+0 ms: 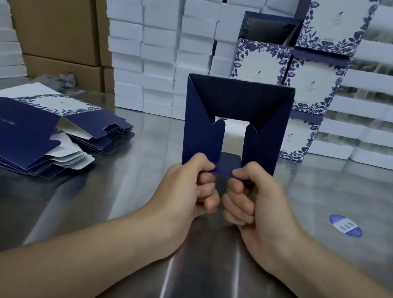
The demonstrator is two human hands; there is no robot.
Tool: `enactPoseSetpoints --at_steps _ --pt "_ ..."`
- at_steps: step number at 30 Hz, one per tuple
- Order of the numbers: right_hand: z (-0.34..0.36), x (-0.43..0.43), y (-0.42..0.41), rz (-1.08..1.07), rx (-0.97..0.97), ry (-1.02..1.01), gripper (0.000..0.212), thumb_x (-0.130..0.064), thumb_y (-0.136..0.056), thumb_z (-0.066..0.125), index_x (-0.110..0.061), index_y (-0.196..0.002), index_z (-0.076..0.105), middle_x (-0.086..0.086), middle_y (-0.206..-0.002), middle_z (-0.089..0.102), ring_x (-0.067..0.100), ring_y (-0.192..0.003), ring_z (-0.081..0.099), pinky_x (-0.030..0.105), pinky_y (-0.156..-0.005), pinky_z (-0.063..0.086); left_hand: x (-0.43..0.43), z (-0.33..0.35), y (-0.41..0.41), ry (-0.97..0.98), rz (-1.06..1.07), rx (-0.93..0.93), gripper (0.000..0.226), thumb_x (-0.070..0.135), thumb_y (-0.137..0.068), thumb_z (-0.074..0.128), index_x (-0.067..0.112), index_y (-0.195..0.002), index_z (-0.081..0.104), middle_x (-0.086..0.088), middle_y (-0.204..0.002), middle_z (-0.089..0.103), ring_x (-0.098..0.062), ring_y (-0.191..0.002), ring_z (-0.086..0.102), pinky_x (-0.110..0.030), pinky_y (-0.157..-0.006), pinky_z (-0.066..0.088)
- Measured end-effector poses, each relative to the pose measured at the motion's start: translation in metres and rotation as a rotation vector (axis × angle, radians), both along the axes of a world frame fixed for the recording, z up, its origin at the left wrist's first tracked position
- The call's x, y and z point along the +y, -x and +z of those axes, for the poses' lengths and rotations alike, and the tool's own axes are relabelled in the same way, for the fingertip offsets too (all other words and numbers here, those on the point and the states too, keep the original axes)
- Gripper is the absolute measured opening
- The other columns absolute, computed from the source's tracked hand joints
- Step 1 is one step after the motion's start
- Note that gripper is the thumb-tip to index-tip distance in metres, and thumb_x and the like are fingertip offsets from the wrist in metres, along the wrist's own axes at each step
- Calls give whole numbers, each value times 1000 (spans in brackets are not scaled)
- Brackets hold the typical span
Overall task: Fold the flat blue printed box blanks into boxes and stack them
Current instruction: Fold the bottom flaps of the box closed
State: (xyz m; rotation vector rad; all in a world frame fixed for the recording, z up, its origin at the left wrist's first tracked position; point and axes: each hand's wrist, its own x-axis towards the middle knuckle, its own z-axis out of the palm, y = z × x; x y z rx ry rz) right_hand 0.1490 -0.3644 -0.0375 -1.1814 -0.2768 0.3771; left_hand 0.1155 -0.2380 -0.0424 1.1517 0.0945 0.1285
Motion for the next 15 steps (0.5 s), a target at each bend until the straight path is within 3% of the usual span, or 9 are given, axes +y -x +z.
enactPoseSetpoints --at_steps 6,15 --pt "-2 0 3 -64 -37 32 37 -18 -91 52 -17 -56 41 1 -44 19 13 -38 16 33 -49 11 1 0 5 -96 52 20 45 20 -98 55 21 -56 41 1 -53 25 -17 -48 35 -28 -51 36" --pt "-3 -2 3 -86 -27 -13 42 -17 -93 51 -17 -52 42 0 -40 21 13 -36 16 32 -48 11 2 1 9 -30 72 -4 52 22 -98 50 24 -47 46 2 -50 27 -16 -44 38 -31 -56 36"
